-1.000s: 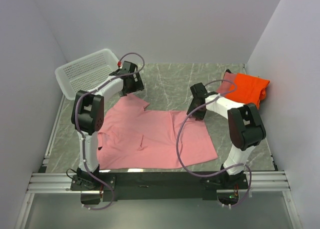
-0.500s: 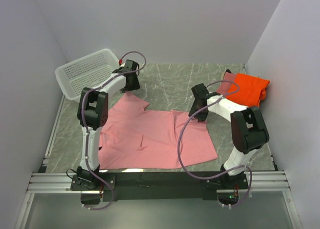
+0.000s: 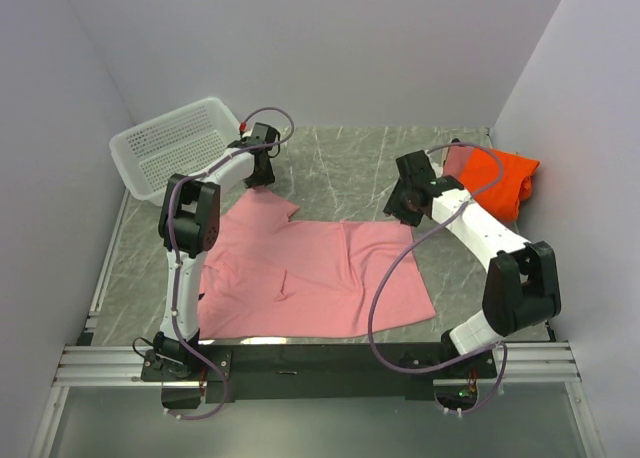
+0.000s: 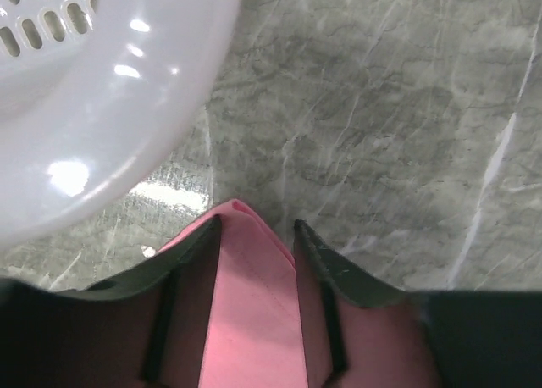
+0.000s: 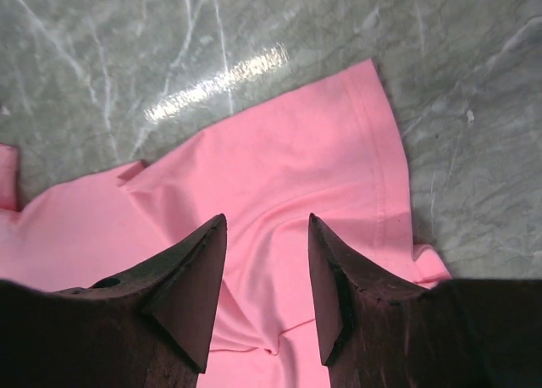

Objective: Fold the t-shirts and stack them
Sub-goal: Fold the tshirt

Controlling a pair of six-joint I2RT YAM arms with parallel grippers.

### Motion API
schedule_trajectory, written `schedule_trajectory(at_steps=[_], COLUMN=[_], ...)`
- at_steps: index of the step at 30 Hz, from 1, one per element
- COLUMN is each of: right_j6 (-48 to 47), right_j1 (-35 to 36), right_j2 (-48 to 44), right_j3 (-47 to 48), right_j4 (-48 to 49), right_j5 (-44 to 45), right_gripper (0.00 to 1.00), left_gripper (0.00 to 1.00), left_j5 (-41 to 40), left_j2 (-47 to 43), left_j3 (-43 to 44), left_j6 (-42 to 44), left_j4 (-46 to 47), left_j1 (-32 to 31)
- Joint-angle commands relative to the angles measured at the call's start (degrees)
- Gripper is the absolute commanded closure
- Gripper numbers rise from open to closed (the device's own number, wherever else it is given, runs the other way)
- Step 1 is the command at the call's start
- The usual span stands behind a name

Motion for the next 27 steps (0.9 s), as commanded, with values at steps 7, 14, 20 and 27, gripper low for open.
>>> schedule_trajectory(at_steps=[7, 14, 20, 27], right_j6=[-2.58, -6.10, -7.16, -7.16], right_j1=[-5.07, -8.59, -9.21, -9.12], right_j2=[-1.86, 5.78, 11.85, 18.18], right_j3=[1.08, 1.17, 4.15, 8.37], right_j4=[-0.67, 0.12, 1.71, 2.06], right_j5=[1.17, 2.75, 2.49, 2.67], right_gripper=[0.49, 0.49, 0.49, 0.49], left_gripper=[0.85, 1.00, 0.99, 0.99], left_j5=[-2.24, -2.33, -2.06, -1.19], left_j2=[1.80, 1.19, -0.13, -1.28], left_j3=[1.73, 0.50, -0.12, -0.03], left_j6=[1.45, 1.98, 1.71, 1.18], left_j4=[-0.74, -0.83, -1.00, -1.26], left_j1=[0.20, 0.38, 0.64, 1.08])
